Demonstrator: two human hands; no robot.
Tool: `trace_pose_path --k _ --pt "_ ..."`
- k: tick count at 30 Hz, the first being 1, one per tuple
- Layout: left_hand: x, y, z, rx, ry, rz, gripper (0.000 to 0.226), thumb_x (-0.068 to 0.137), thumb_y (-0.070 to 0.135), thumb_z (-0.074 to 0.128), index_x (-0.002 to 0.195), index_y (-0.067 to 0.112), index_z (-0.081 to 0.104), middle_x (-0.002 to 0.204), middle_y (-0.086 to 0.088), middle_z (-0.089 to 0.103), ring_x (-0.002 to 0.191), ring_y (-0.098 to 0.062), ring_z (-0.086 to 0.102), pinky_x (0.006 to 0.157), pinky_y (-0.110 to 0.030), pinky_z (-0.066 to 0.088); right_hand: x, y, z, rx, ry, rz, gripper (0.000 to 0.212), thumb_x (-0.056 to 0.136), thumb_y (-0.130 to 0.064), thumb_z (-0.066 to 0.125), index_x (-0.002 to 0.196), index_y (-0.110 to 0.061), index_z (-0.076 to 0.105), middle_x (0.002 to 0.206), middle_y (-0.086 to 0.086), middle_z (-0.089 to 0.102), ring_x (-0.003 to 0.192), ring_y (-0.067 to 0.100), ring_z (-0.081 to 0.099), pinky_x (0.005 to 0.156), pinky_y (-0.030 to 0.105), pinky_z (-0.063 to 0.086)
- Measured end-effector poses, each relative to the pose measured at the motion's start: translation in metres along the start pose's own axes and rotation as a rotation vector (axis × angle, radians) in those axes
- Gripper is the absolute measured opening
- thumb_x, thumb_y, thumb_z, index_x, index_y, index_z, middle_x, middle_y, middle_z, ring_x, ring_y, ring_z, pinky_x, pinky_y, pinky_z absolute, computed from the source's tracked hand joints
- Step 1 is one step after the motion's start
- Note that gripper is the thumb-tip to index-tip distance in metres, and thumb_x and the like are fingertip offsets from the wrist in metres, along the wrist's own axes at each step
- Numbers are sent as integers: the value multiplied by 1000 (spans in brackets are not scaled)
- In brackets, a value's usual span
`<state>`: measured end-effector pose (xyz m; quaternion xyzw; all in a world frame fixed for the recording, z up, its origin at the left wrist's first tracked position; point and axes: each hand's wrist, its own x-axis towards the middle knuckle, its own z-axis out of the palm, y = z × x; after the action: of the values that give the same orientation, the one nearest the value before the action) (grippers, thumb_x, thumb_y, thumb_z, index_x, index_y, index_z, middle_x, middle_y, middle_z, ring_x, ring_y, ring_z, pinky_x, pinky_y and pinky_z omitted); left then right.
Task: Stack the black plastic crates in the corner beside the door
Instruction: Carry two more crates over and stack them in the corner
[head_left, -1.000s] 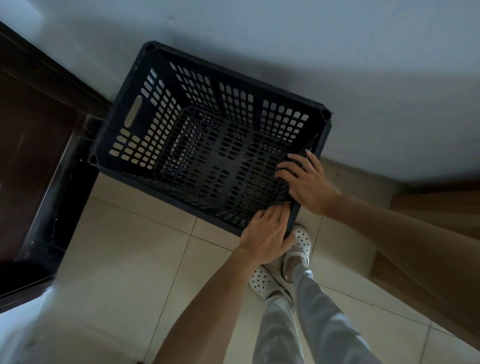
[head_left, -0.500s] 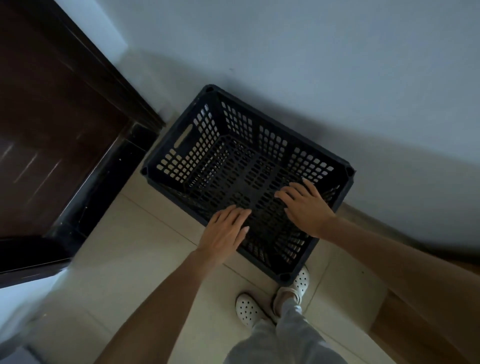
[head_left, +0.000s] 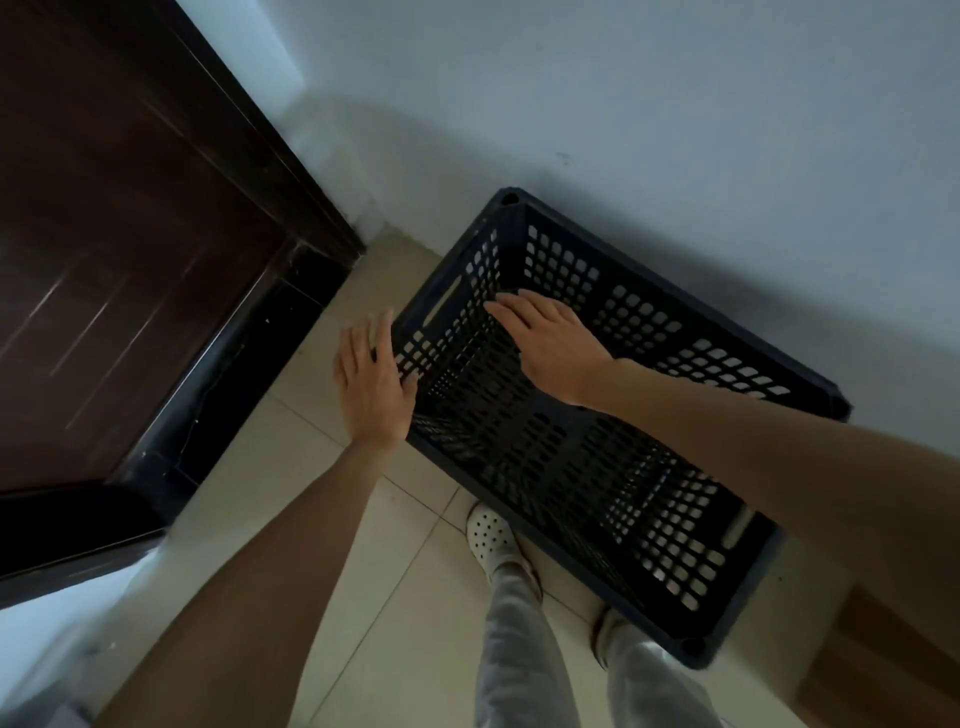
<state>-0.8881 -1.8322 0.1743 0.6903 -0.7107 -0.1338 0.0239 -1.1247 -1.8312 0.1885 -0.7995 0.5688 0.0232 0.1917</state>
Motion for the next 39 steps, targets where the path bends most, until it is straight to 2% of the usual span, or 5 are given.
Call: trace_pose_path --k 8,15,29,35,39 --pt "55 -21 15 -88 -82 91 30 97 34 55 121 16 57 107 -4 64 99 -23 61 81 -40 52 117 -26 7 -295 -48 -137 77 95 -15 52 155 -15 5 163 7 3 150 29 -3 121 41 -3" --pt "63 -21 13 -352 -207 114 23 100 32 53 112 14 60 87 -5 68 76 -22 65 67 -43 55 161 -34 -13 -436 -222 -245 35 95 -32 58 128 -22 53 128 0 60 121 24 53 108 37 35" --pt "69 -24 22 -270 -209 214 33 102 36 43 129 18 49 104 -1 64 95 -18 61 73 -38 56 154 -26 -1 -407 -263 -199 62 97 -26 53 149 -24 19 152 7 30 143 27 24 119 41 13" --pt "70 -29 3 -151 -359 210 62 99 45 47 151 20 26 141 -8 51 132 -25 45 104 -44 43 151 -55 -18 -544 -455 -25 82 98 -43 47 154 -20 -8 163 10 -4 149 33 -8 120 48 -6" --pt "50 -53 -29 -203 -305 165 65 98 41 52 153 20 25 150 -5 44 138 -22 41 110 -36 37 134 -87 -29 -472 -399 17 80 98 -25 48 154 -17 -8 163 10 -2 149 33 -5 121 46 -2"
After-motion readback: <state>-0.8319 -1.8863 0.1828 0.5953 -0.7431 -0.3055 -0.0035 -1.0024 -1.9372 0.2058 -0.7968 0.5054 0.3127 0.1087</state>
